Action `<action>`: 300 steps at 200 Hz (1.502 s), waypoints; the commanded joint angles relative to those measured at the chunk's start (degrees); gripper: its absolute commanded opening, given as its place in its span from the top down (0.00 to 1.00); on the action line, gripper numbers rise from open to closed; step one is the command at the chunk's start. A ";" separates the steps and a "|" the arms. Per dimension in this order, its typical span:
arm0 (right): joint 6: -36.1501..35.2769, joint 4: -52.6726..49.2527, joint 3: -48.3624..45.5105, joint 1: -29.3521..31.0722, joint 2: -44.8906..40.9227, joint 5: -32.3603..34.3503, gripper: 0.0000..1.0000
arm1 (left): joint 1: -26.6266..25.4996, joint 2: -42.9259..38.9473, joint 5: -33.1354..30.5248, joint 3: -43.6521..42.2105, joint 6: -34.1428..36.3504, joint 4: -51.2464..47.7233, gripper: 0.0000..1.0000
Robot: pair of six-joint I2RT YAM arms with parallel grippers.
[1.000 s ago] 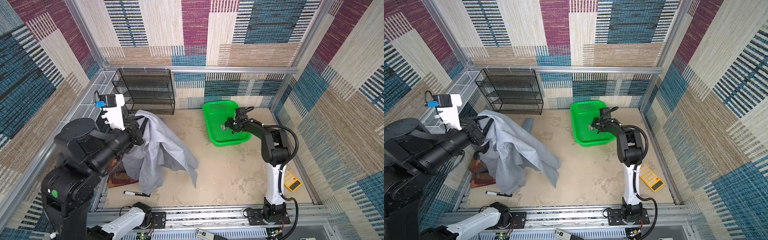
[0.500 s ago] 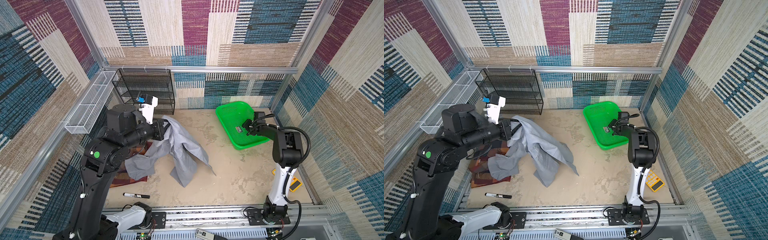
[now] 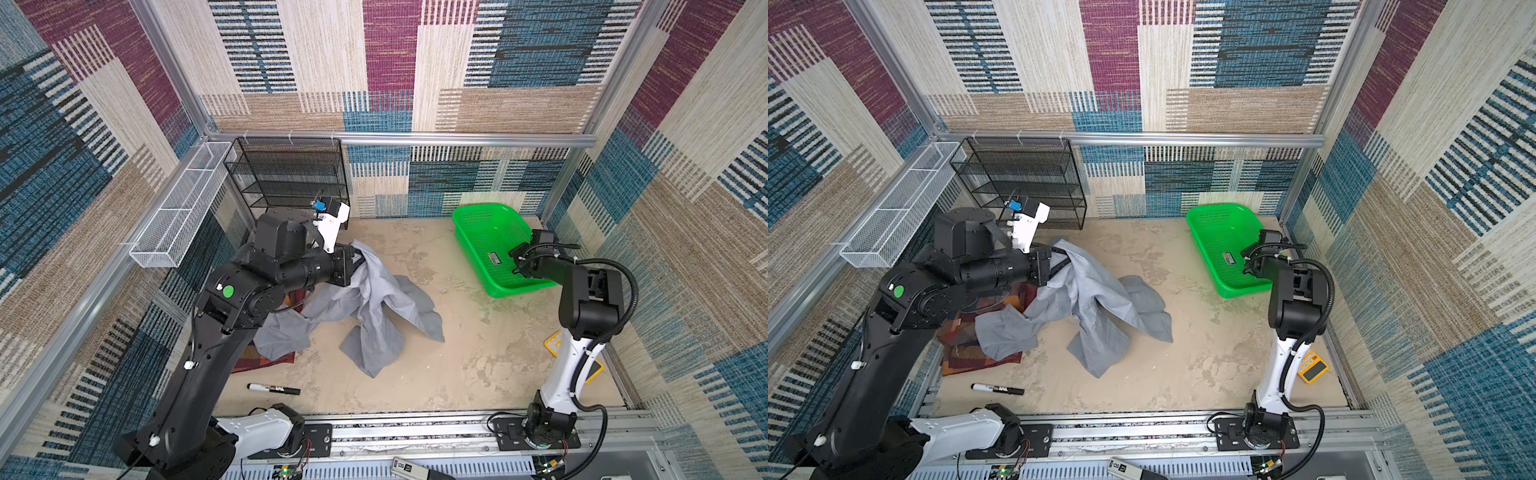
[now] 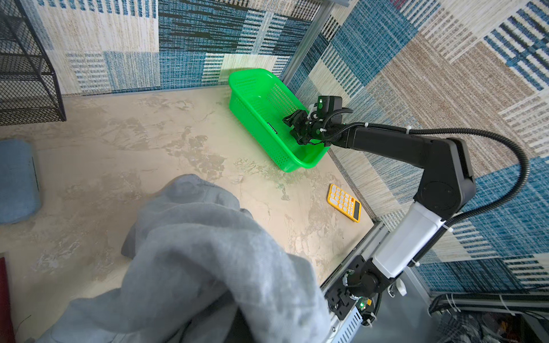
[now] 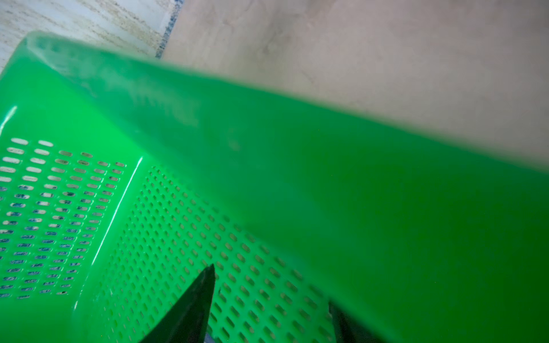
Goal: Fold and stack the long sleeve shirts
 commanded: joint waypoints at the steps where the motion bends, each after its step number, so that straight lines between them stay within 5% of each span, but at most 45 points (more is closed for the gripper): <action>1: 3.71 -2.59 -1.91 -0.22 -2.77 5.87 0.37 | -0.59 0.01 -1.74 -0.08 1.11 2.13 1.00; 65: -4.15 -1.74 -0.88 2.48 -7.09 4.90 0.37 | -1.27 -1.60 -5.06 -1.20 2.35 2.35 1.00; 114: -13.98 -1.40 8.80 11.77 -6.30 -11.76 0.38 | -1.28 -5.45 -9.78 -4.19 2.55 3.80 1.00; 131: -16.88 -3.24 12.87 16.34 -4.80 -12.92 0.38 | -1.29 -6.63 -10.36 -5.48 2.30 3.59 1.00; 198: -27.00 -10.96 21.39 29.83 -2.56 -2.20 0.36 | -1.28 -9.15 -13.81 -7.26 3.35 2.06 1.00; 300: -30.49 -16.43 25.30 28.01 10.32 -0.15 0.35 | -1.28 -9.47 -13.76 -9.58 2.47 2.52 1.00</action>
